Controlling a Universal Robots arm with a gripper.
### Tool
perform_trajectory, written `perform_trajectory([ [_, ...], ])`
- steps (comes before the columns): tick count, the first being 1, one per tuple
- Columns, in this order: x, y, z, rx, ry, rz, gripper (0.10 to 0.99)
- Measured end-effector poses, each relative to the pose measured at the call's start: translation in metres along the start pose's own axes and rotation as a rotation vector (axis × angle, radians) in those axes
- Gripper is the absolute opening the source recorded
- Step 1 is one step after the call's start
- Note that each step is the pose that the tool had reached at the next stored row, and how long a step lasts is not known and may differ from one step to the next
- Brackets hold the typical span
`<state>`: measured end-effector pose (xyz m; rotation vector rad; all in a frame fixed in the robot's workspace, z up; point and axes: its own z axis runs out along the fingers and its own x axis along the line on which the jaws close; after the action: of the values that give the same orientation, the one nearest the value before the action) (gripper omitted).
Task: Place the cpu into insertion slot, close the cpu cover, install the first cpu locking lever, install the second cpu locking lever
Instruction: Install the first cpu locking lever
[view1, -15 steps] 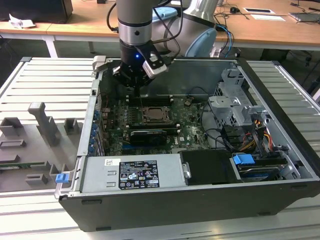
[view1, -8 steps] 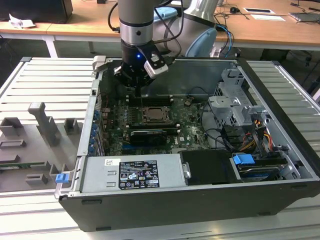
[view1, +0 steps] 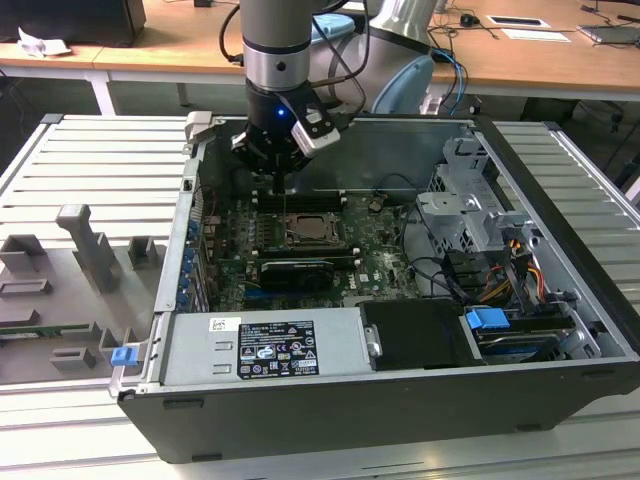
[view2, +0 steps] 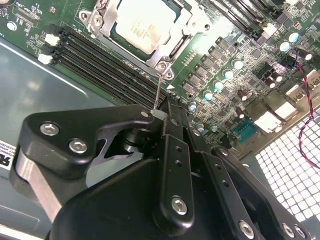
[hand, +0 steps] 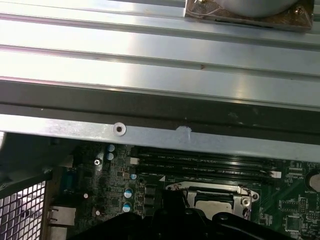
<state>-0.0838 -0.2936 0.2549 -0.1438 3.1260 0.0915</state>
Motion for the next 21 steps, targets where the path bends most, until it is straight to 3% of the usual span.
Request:
perform_trajectory([
  [21,-0.0121,-0.0011,0.0001,0.0,0.0,0.0,0.106],
])
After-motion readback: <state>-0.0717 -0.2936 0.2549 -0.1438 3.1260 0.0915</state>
